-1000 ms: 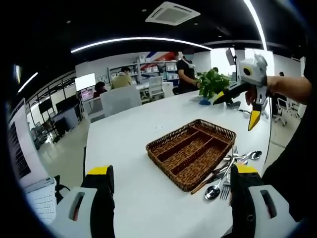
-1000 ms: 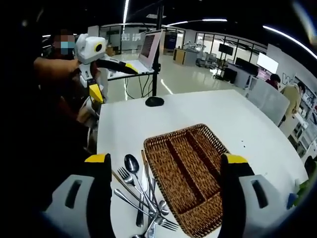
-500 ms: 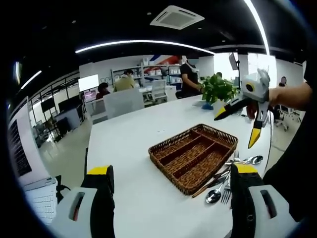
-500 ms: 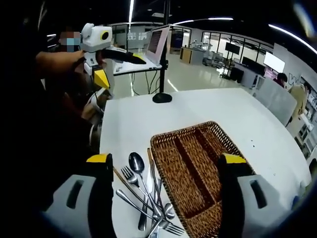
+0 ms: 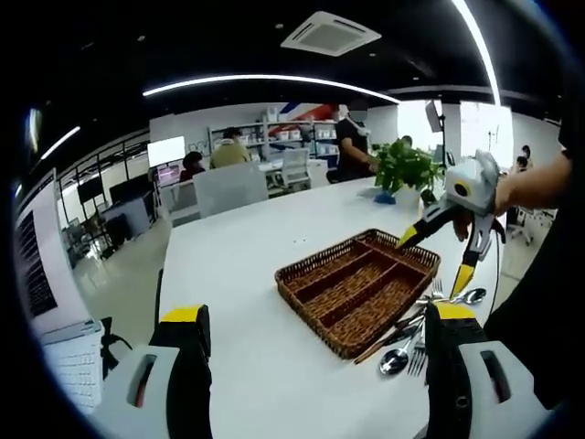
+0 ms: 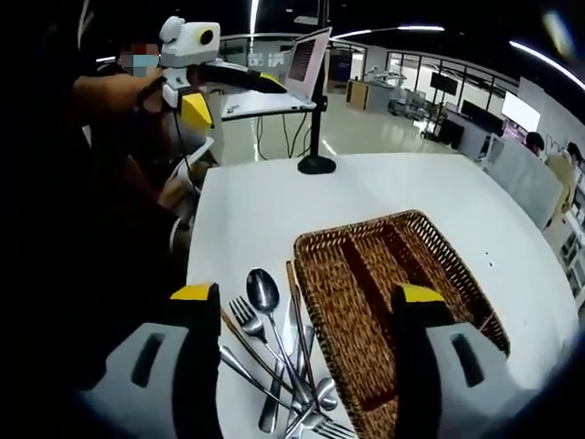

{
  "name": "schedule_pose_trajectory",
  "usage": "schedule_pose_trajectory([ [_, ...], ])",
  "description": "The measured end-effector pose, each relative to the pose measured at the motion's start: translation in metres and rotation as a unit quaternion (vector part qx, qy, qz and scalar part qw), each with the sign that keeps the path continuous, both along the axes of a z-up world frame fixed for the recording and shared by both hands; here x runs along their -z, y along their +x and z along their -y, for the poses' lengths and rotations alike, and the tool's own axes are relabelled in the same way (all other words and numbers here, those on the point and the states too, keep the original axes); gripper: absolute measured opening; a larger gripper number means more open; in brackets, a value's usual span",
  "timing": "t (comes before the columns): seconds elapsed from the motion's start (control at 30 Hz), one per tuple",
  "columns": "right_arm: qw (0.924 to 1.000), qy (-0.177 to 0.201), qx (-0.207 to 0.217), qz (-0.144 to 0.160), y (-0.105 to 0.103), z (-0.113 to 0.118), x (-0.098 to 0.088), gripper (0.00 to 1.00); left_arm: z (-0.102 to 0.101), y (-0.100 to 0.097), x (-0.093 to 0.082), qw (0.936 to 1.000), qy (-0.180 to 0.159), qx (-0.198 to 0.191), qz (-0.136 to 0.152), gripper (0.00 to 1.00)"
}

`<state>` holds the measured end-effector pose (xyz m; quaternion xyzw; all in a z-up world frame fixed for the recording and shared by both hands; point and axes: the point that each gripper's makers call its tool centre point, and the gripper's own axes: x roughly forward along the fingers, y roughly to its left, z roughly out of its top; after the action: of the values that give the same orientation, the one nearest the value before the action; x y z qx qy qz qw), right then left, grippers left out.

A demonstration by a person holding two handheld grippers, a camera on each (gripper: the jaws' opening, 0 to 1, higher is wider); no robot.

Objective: Arrange the knives, forks, and spoons in their matching storage slots by inserting each utensil handle-first until every utensil is classified and aligned in the correct compartment

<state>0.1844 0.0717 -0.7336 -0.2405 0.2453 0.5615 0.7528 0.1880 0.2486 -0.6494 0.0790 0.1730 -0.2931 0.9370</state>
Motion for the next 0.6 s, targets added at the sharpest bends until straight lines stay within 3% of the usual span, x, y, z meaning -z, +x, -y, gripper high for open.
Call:
schedule_pose_trajectory([
  [0.2,0.9997,-0.008,-0.022,-0.008,-0.005,-0.005,0.014,0.66,-0.002,0.001,0.0,1.0,0.006,0.002,0.0,1.0],
  [0.6,0.9991,-0.023,-0.025,-0.025,-0.011,-0.001,0.039,0.56,-0.002,-0.003,0.008,0.9995,0.027,0.014,-0.006,1.0],
])
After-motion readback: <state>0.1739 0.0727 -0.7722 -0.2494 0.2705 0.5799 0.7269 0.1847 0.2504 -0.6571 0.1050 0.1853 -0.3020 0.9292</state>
